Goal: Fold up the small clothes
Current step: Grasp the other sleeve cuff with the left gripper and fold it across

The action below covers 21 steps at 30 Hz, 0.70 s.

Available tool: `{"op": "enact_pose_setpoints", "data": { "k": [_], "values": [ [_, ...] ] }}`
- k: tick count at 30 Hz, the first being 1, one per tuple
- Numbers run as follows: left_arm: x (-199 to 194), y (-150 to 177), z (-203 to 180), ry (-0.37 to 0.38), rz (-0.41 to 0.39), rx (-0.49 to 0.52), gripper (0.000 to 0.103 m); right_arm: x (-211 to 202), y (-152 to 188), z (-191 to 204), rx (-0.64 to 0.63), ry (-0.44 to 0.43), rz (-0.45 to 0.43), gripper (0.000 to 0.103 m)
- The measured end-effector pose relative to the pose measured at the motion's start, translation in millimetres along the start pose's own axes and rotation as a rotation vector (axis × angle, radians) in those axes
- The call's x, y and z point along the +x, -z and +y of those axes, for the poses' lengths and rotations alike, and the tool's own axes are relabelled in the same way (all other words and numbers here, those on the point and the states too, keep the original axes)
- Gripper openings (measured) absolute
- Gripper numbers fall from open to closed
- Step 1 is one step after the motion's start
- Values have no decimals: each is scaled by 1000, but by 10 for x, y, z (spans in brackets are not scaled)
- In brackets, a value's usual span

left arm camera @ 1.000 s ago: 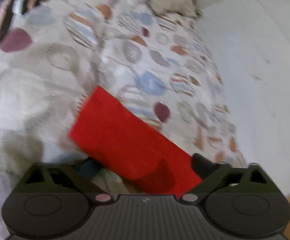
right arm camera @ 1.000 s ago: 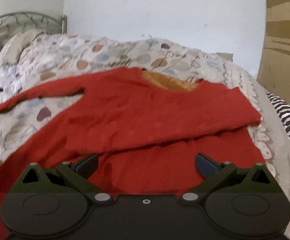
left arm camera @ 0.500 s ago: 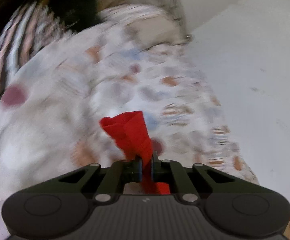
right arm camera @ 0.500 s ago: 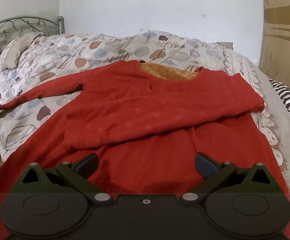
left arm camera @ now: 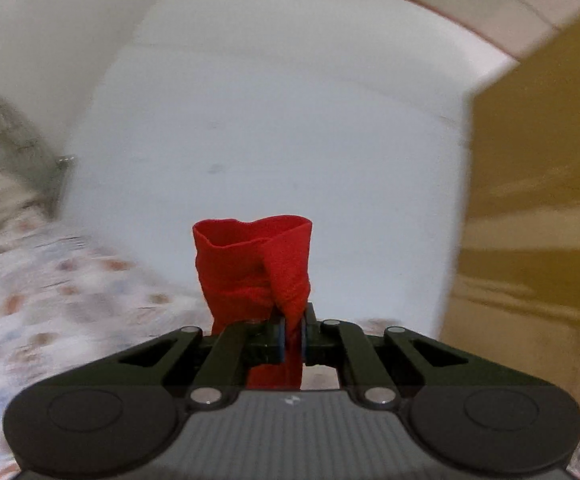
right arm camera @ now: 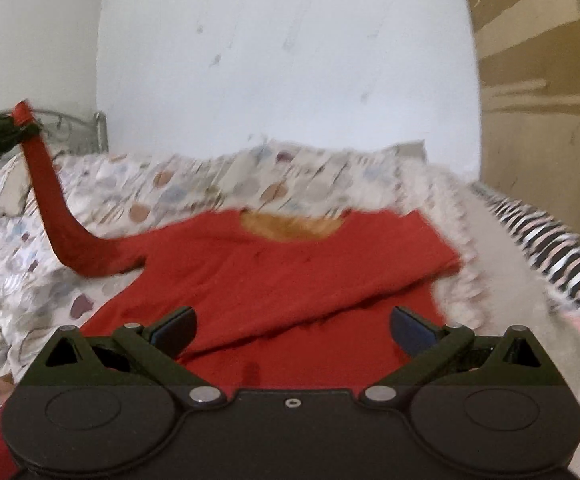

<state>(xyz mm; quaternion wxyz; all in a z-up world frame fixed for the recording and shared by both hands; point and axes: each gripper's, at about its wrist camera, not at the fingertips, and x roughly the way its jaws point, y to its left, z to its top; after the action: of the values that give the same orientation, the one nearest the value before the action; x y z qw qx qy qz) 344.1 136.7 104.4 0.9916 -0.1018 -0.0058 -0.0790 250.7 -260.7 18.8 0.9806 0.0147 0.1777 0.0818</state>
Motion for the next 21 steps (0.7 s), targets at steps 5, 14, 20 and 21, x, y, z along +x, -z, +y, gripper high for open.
{"op": "enact_pose_setpoints", "data": {
  "k": [5,14,20,21],
  "values": [
    [154,254,-848,246,80,55,6,-251,-5,-369,23,101,-51,103],
    [180,1385,-1818,525,427,170,6,-513,245,-980,165,267,-29,103],
    [189,1764,-1837,515,554,164,8,-528,383,-1012,146,281,-11,103],
    [178,1738,-1826,508,559,159,11,-510,381,-1012,147,282,-10,103]
  ]
}}
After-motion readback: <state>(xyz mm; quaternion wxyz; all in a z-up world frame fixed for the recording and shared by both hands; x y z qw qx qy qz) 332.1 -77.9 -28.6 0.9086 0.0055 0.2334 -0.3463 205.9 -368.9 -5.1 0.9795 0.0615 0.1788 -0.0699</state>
